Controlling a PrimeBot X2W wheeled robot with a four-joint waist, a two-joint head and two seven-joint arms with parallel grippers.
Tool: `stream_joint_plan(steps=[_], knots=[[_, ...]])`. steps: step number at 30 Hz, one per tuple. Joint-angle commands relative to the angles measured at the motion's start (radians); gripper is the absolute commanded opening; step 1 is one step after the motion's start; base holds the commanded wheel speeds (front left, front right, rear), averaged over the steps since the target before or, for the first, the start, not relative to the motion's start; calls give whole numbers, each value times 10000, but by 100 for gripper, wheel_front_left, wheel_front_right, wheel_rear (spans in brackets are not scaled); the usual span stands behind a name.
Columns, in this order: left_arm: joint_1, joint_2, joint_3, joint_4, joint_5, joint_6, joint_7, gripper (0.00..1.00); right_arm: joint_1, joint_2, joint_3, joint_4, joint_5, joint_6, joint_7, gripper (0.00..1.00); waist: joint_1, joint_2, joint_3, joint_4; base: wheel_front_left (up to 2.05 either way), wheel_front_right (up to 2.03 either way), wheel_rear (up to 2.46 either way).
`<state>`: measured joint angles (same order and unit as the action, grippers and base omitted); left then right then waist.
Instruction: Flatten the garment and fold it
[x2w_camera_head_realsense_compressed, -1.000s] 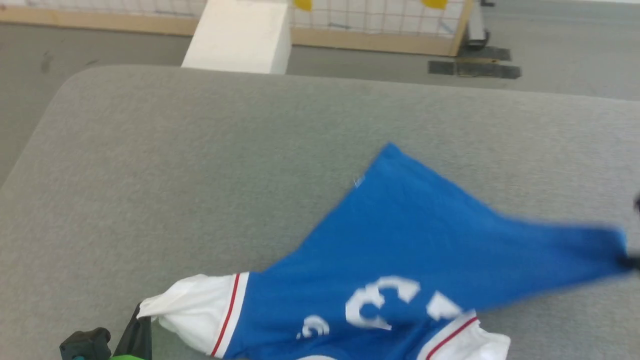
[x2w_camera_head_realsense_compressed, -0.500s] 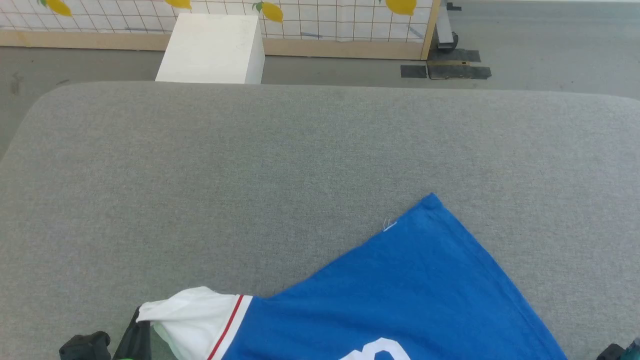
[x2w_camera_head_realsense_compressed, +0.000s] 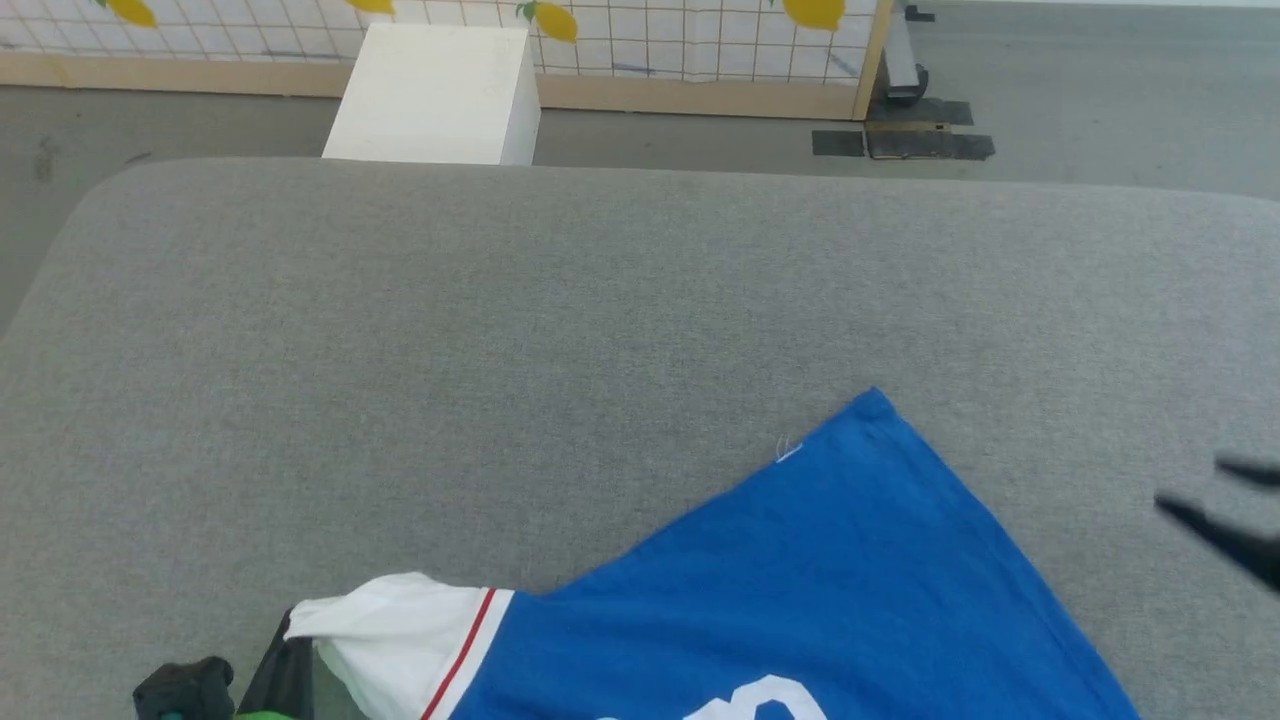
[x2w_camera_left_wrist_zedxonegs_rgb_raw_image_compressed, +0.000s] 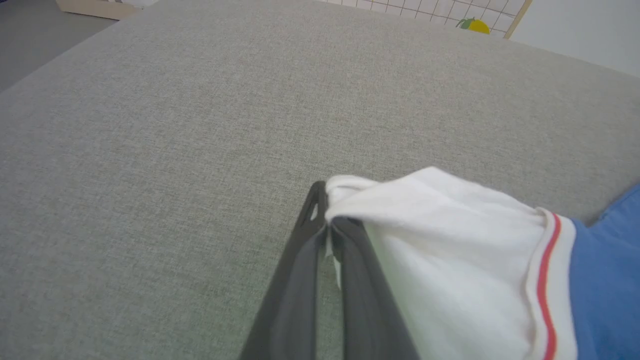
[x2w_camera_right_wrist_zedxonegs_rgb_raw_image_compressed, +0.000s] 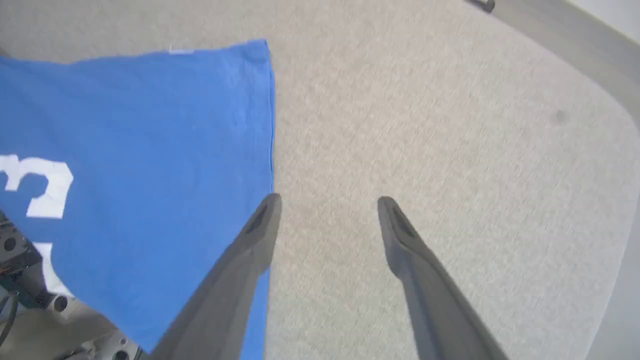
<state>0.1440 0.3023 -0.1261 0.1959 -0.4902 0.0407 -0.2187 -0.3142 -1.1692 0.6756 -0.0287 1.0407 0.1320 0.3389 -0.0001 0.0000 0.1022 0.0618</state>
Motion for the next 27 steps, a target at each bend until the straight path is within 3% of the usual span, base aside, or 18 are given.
stream_joint_plan(steps=[1, 6, 15, 21, 27], knots=[[-275, -1, -71, -4, -44, 1, -46, 0, -443, 282, -287, -18, -190, -13, 73, 100, 1, 0, 139, 163, 0, 0, 0], [-680, -94, -329, -25, 82, -65, -50, 0, -1887, 1036, -442, 33, -1336, -13, 1251, 100, 1, 0, 498, 516, 0, 0, 0], [-1446, -337, -667, 136, 223, -212, -162, 0, -4862, 3072, 1496, 1015, -2193, -13, 4151, 100, 1, 0, 1379, 1169, 0, 0, 0], [-1912, -559, -864, 420, 285, -349, -256, 0, -5901, 3941, 2735, 2797, -2066, -13, 4610, 100, 1, 0, 1764, 1617, 0, 0, 0], [-2156, -720, -913, 669, 324, -390, -332, 0, -5774, 4567, 3702, 4252, -1696, -13, 4303, 100, 1, 0, 1886, 1831, 0, 0, 0]])
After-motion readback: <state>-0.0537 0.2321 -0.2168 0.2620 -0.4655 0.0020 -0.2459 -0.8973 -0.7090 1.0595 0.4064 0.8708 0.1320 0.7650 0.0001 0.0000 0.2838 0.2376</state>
